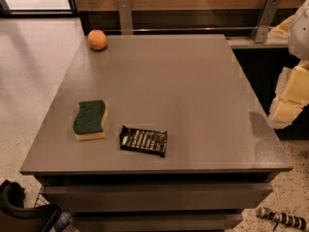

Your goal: Move rxbar chocolate near orange

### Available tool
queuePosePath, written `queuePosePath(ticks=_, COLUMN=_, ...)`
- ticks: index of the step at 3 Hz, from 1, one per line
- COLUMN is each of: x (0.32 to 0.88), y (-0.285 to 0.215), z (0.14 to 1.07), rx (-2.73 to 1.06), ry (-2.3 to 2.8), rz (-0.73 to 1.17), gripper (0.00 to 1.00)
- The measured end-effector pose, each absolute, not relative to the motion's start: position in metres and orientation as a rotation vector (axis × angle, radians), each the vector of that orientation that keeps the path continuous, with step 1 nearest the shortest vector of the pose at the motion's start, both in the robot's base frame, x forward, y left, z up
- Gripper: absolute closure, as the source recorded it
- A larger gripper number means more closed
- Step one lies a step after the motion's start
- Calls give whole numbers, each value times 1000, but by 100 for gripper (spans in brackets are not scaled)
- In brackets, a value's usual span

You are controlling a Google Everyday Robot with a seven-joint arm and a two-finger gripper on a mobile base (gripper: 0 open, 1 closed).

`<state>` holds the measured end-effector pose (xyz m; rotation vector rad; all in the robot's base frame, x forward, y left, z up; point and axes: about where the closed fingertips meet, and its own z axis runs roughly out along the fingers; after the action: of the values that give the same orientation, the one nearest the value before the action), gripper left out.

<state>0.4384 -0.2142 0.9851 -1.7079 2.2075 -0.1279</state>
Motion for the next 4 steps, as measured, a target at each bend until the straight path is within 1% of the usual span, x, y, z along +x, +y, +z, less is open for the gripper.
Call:
queuePosePath(ticks=1, x=438, y=-214, z=985, rx=-1708, ry=2207, rz=-128, gripper=0)
queuePosePath(ticks=2, x=432, y=-205, z=975, rx=-1669, ry=2162, rz=-28, gripper=0)
queuePosePath(ticks=4, x=427, y=-179, z=944, rx=-1487, ry=1952, rz=247, gripper=0)
